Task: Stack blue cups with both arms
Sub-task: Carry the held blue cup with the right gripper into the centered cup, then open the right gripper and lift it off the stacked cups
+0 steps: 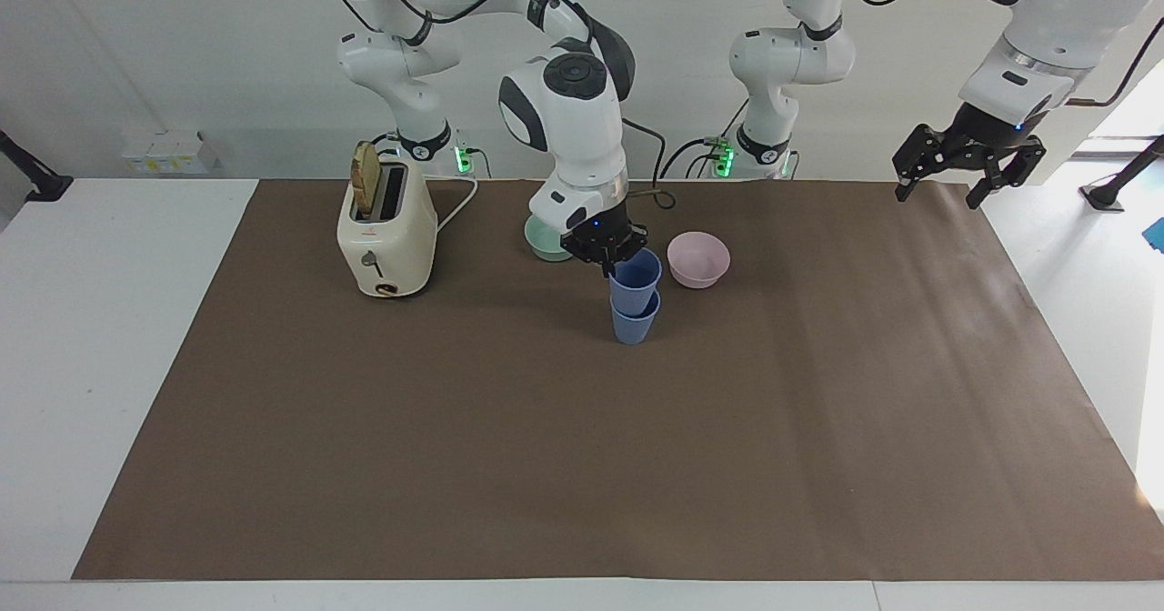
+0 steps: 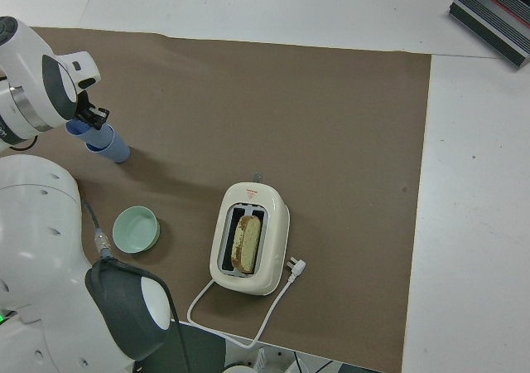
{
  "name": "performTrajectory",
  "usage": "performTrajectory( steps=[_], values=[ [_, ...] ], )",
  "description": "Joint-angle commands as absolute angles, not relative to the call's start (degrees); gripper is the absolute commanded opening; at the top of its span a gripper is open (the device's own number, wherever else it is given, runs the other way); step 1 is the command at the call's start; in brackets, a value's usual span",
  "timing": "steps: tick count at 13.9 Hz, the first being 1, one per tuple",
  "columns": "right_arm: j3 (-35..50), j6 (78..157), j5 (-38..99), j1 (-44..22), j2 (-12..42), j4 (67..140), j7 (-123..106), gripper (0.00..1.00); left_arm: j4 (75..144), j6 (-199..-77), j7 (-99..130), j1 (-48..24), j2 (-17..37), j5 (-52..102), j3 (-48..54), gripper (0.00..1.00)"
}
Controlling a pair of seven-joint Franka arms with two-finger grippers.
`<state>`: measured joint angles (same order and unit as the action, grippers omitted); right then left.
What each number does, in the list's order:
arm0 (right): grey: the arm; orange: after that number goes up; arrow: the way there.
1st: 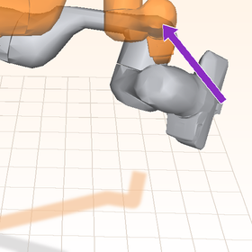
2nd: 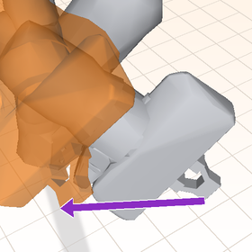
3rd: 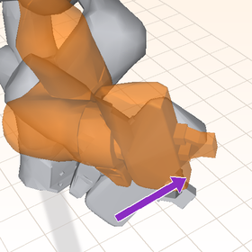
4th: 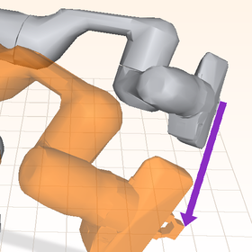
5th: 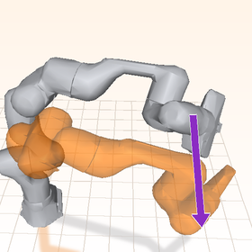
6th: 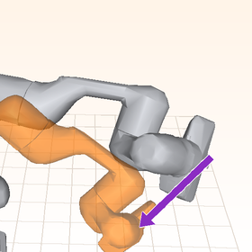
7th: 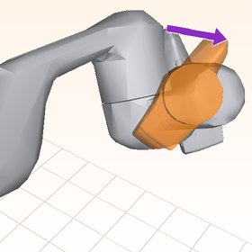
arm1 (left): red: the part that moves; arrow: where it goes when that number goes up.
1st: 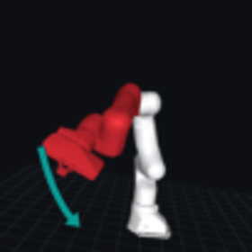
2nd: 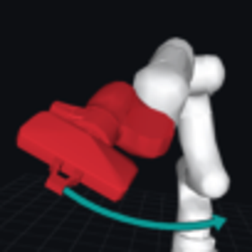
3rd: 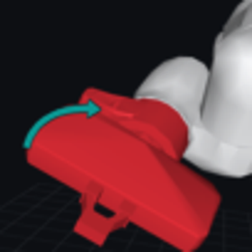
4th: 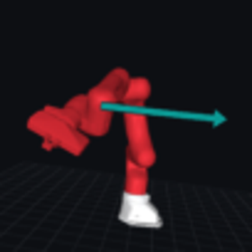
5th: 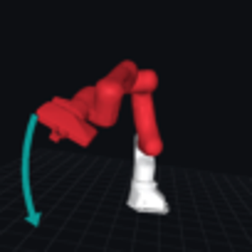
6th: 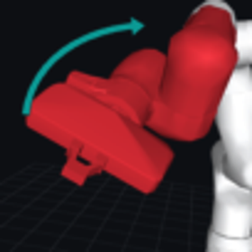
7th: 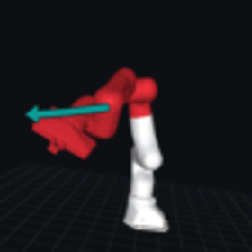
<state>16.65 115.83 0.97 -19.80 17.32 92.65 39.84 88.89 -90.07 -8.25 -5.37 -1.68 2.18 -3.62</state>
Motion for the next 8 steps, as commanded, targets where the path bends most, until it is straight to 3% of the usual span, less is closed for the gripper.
performTrajectory(
  steps=[1, 7, 8],
  values=[
    [16.70, 117.33, 0.97, -19.69, 16.78, 94.04, 40.25, 0.00, 87.63, -88.77, -8.44, -4.83, -1.41, 1.14, -3.08, 1.00],
    [16.70, 120.93, 0.79, -20.13, 21.00, 94.04, 40.87, 0.00, 87.63, -88.77, -8.44, -4.83, -1.41, 1.23, -3.16, 1.00],
    [16.70, 121.11, 0.79, -20.04, 21.53, 94.04, 40.87, 0.27, 87.63, -88.77, -8.44, -4.75, -1.41, 1.14, -3.16, 1.00]
  ],
)
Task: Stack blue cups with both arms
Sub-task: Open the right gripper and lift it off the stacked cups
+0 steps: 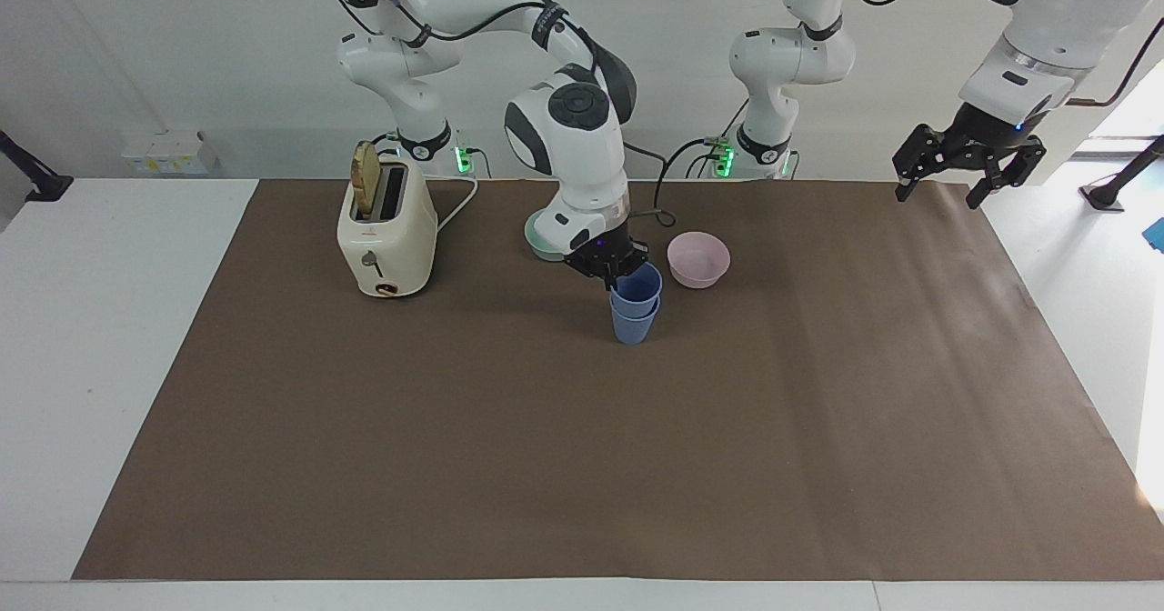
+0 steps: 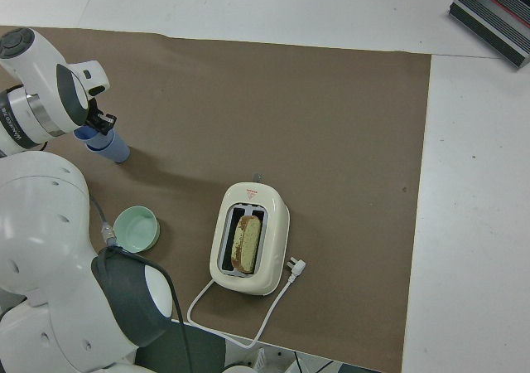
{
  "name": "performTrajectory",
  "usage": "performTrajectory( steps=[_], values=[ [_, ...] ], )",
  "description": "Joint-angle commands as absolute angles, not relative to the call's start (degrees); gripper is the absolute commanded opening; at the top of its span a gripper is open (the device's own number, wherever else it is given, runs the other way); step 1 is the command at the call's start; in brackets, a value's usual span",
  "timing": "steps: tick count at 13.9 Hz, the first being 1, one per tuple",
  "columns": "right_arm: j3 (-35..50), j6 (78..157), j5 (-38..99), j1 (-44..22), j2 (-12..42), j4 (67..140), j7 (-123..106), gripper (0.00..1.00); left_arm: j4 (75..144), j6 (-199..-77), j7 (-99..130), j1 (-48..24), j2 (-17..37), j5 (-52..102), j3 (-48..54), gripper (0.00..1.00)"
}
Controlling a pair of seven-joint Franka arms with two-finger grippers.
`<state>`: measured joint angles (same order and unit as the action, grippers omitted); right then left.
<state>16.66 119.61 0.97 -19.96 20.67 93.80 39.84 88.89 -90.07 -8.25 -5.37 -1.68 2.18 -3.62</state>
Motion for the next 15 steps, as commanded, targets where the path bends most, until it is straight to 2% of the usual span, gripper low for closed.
performTrajectory(
  steps=[1, 2, 3, 6, 8, 11, 15],
  values=[
    [16.70, 121.29, 0.79, -20.04, 21.62, 94.04, 40.70, 0.65, 87.71, -88.77, -8.44, -4.75, -1.41, 1.14, -3.08, 1.00],
    [16.70, 121.12, 0.79, -20.04, 21.62, 94.13, 40.78, 0.91, 87.63, -88.77, -8.44, -4.75, -1.41, 1.14, -3.08, 1.00],
    [16.70, 120.85, 0.79, -20.04, 21.62, 94.04, 40.78, 1.00, 87.63, -88.77, -8.44, -4.75, -1.41, 1.14, -3.08, 1.00],
    [16.61, 119.62, 0.88, -19.60, 21.01, 93.60, 41.13, 1.00, 87.71, -88.77, -8.44, -4.75, -1.41, 1.14, -3.16, 1.00],
    [15.82, 118.39, 0.53, -18.81, 18.47, 93.43, 42.27, 1.00, 87.63, -88.68, -8.44, -4.75, -1.41, 1.14, -3.16, 1.00],
    [15.56, 117.69, -0.53, -12.67, 14.86, 91.59, 41.57, 1.00, 87.71, -88.77, -8.52, -4.75, -1.41, 1.14, -3.16, 1.00],
    [15.21, 107.17, -1.23, -5.55, 14.42, 83.86, 39.39, 1.00, 87.71, -88.77, -8.44, -4.66, -1.41, 1.14, -3.16, 1.00]
  ],
)
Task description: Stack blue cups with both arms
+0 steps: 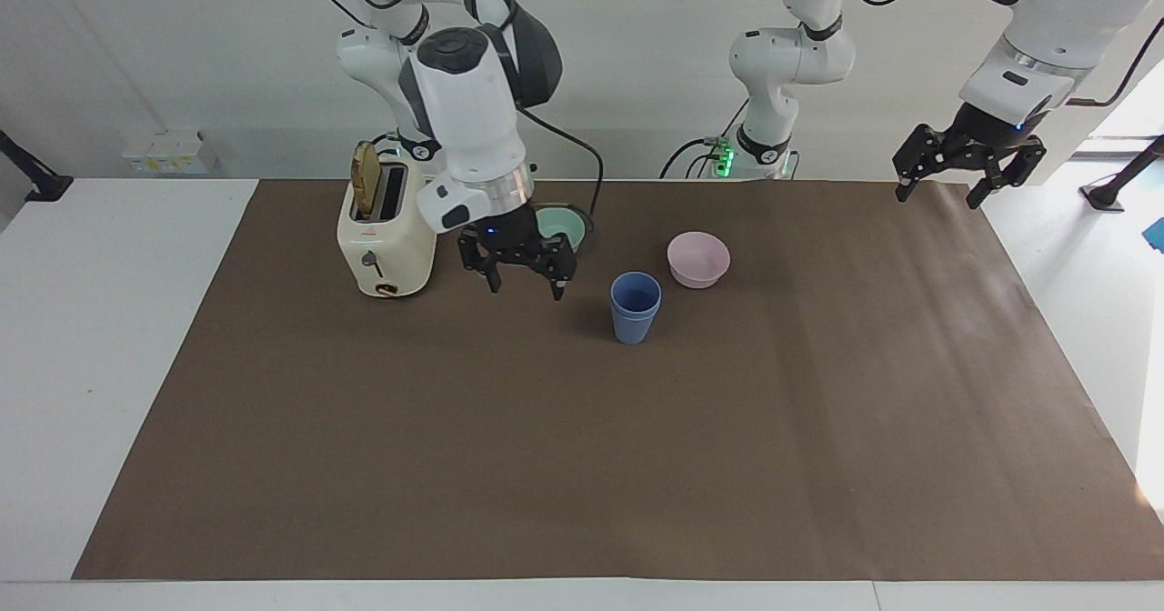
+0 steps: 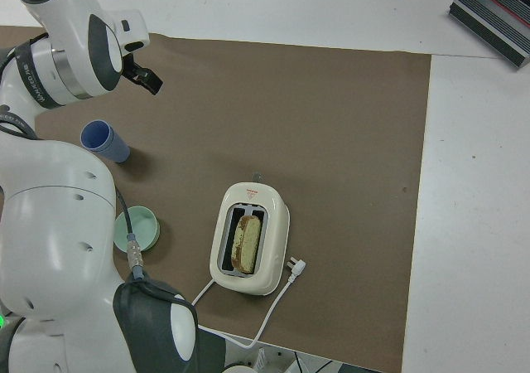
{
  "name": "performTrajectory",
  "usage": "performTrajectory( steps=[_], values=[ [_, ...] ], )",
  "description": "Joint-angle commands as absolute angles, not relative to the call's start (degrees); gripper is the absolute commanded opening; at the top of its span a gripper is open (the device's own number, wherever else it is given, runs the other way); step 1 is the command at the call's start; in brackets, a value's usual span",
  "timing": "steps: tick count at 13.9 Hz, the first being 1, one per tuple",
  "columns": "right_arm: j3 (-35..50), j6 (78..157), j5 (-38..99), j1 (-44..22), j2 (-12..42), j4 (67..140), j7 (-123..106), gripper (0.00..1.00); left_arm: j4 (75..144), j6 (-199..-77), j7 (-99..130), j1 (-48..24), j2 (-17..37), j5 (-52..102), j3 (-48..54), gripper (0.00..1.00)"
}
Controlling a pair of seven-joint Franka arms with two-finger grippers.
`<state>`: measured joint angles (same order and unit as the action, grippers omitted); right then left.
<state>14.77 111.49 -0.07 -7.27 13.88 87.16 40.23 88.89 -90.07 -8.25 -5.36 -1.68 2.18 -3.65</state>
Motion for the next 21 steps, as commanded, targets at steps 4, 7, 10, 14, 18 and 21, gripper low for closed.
performTrajectory(
  steps=[4, 7, 10, 14, 18, 21],
  values=[
    [13.36, 94.94, -1.41, -2.12, 12.66, 78.40, 30.70, 1.00, 87.71, -88.86, -8.53, -4.66, -1.41, 1.14, -3.16, 1.00],
    [13.01, 87.39, -1.41, 2.01, 12.04, 74.63, 21.83, 1.00, 87.71, -89.03, -8.53, -4.66, -1.41, 1.14, -3.16, 1.00],
    [13.09, 87.00, -0.45, 8.32, 10.56, 75.23, 10.33, 1.00, 87.71, -88.95, -8.53, -4.66, -1.41, 1.14, -3.16, 1.00],
    [13.36, 94.71, 0.00, 9.31, 4.50, 87.51, 6.95, 1.00, 87.71, -88.77, -8.52, -4.66, -1.41, 1.14, -3.16, 1.00],
    [13.10, 94.83, -0.26, 9.93, 4.48, 88.59, 6.24, 1.00, 87.71, -88.68, -8.44, -4.66, -1.41, 1.14, -3.16, 1.00],
    [13.01, 94.92, -1.23, 11.60, 4.57, 88.94, 5.19, 1.00, 87.80, -88.68, -8.44, -4.66, -1.49, 1.14, -3.16, 1.00]
  ],
)
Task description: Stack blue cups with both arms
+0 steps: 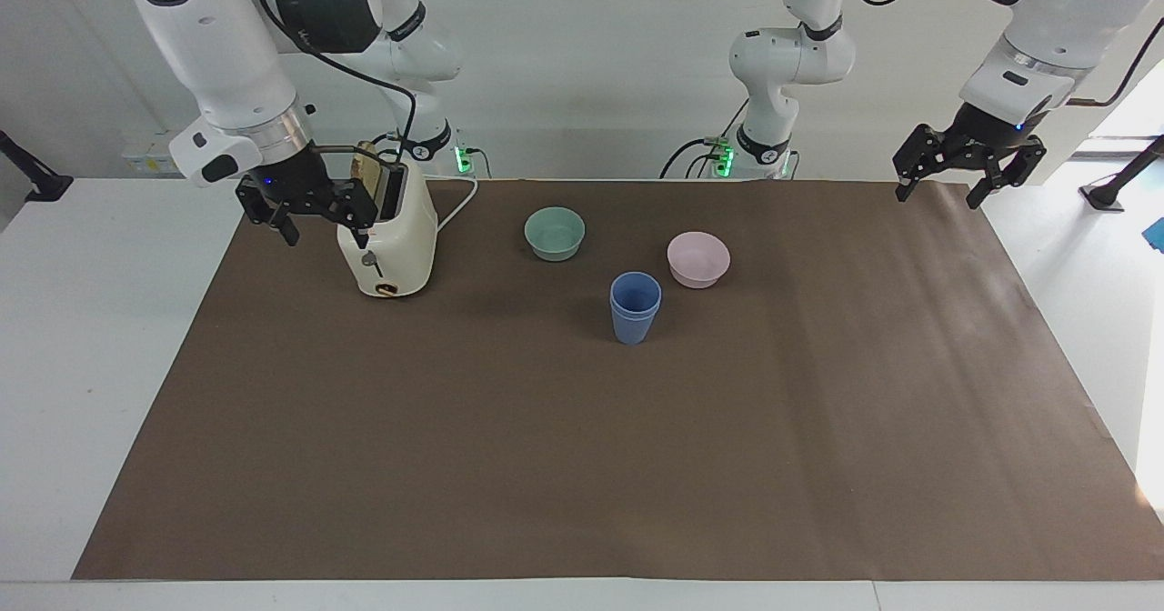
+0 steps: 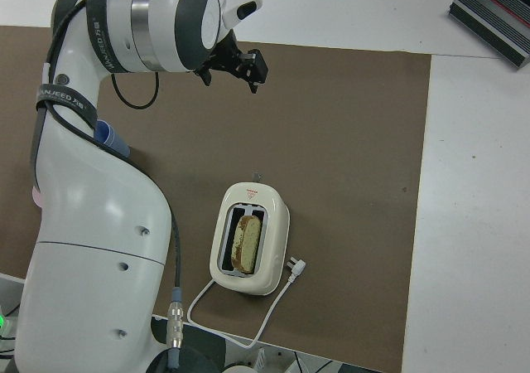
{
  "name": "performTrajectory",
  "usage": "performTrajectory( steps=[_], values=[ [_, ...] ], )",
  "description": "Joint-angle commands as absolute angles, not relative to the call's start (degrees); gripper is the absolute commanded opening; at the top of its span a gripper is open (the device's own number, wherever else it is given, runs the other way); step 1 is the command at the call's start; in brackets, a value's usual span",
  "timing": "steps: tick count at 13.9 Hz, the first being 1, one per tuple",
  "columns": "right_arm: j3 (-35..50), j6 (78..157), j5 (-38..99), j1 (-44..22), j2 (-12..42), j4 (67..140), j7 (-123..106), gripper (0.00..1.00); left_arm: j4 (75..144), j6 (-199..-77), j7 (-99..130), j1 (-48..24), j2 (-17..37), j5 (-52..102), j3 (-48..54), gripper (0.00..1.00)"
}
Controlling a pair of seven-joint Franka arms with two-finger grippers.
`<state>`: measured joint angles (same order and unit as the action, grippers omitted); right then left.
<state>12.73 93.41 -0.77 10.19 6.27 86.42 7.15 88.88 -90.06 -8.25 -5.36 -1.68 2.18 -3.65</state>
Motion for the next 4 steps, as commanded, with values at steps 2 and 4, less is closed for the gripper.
performTrajectory(
  steps=[2, 4],
  values=[
    [13.01, 95.18, -1.32, 11.87, 4.66, 88.86, 5.10, 1.00, 87.80, -88.68, -8.44, -4.66, -1.49, 1.14, -3.16, 1.00],
    [13.10, 95.45, -2.89, 11.69, 4.75, 88.86, 2.31, 1.00, 87.80, -88.68, -8.44, -4.66, -1.49, 1.14, -3.16, 1.00]
  ],
)
